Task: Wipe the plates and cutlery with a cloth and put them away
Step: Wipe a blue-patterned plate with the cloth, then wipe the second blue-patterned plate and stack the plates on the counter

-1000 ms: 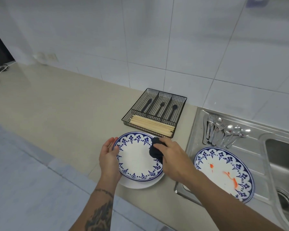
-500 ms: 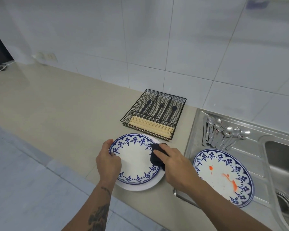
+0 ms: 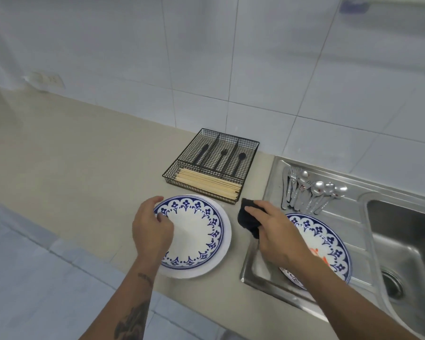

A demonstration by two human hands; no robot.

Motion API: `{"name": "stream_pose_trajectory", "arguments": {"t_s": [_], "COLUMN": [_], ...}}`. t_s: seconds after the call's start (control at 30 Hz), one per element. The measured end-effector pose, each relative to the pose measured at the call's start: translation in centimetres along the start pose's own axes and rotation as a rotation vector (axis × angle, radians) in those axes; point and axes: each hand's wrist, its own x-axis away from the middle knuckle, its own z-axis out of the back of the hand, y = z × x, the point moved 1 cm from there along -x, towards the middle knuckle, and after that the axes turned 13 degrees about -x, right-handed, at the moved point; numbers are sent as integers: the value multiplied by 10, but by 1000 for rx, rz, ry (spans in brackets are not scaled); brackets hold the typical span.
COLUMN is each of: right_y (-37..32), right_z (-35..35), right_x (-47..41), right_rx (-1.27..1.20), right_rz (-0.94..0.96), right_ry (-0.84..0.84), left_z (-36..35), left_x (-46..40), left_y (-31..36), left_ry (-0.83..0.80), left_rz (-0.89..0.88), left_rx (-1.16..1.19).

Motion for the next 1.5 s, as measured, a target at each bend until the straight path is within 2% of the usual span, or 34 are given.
{"name": "stream_pose_trajectory", "arguments": {"t_s": [0.07,0.2,0.3,0.37,0.57,0.73,0.83,0.93,1.03,1.17,1.37,1.5], "right_y": [18,52,72,84,118,139,150,157,160,164,179,189], "right_z": [20,51,60,62,63,72,79,83,83,80,91,104], "right_x": [3,18,37,54,102,120,127,133,141,151,163,169], "right_rx": [-28,-46,-46,-48,-91,-149,-180,-211,-254,-299,-282,-213], "right_rz": [-33,-154,-200,-227,-318,-335,-333,-308,-266,-194,-129,-120], "right_ry": [62,166,184,177,121,89,68,68,49,38,116,227], "left_z": [-6,-44,-82,-104,-139,-144,-143,-135,-133,-139,-148,-155], "left_x": [11,62,108,132,165,182,188,192,189,182,183,192], "left_y": [30,87,108,113,115,122,132,149,163,173,201,244], "left_ry": [-46,-363,-575,-634,-662,-570,-511,-452,-427,-427,-522,-554], "left_rz": [-65,-193,-282,-291,-163,-89,49,259,440,585,520,299], "left_rx": [81,257,218,174,69,-7,116,240,481,740,859,774]}}
